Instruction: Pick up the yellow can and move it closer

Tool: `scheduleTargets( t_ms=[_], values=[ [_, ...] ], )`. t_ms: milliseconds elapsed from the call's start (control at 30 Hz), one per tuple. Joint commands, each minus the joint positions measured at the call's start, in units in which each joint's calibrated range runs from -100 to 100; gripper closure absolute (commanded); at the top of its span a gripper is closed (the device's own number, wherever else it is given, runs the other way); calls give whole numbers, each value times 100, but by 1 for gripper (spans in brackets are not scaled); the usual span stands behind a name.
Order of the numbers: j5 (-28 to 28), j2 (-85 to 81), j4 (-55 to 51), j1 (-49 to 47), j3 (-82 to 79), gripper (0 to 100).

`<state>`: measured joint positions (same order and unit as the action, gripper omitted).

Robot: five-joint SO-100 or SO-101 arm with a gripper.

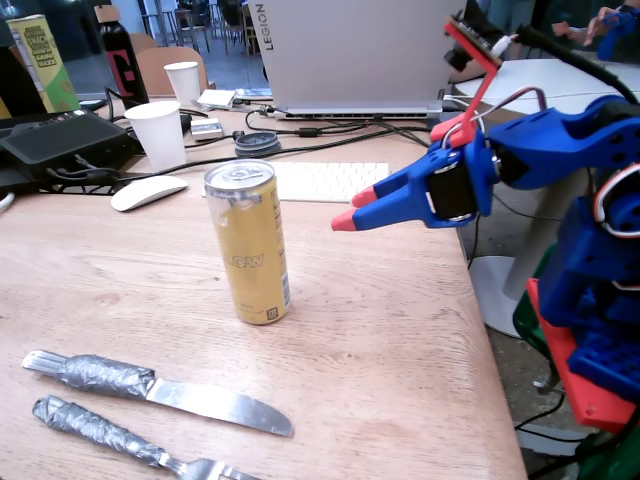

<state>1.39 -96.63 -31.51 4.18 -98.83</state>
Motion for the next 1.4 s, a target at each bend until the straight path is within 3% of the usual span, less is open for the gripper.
scheduleTargets(
  t_ms=[0,267,500,767,1133,1200,1367],
  values=[
    [15,-46,7,-29,-51,81],
    [-34,14,15,-46,-51,80],
    [-29,2098,146,-1044,1355,80],
    [29,4637,3044,-1044,1648,80],
    [29,5186,3143,-1179,1072,80],
    [29,5392,3783,-1416,978,80],
    [29,6335,6903,-1416,53,80]
  ],
)
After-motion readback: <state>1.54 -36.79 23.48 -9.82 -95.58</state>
